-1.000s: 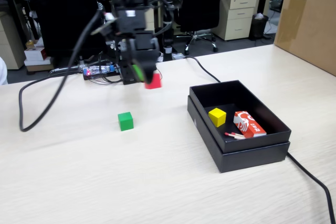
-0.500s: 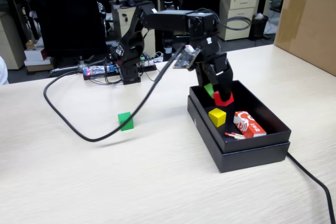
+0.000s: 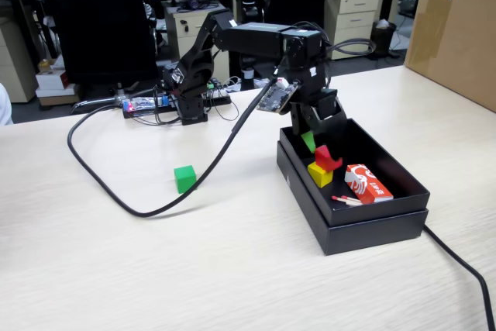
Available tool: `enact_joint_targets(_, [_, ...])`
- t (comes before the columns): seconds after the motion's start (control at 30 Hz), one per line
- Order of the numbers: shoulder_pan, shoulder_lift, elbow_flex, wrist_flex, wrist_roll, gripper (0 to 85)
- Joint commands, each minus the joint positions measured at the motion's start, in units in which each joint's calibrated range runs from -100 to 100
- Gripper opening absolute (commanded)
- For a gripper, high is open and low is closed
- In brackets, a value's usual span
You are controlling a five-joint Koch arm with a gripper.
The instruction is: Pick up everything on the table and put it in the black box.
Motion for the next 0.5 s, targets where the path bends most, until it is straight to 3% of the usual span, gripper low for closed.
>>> enact_joint_targets(0.0, [-0.6, -4.9, 1.5, -0.2, 0.0, 42.0])
enact_joint_targets(0.3, [-4.1, -36.5, -8.1, -0.2, -0.8, 45.5])
enact_joint_targets(0.47, [-9.7, -56.9, -26.6, -0.2, -4.6, 47.9])
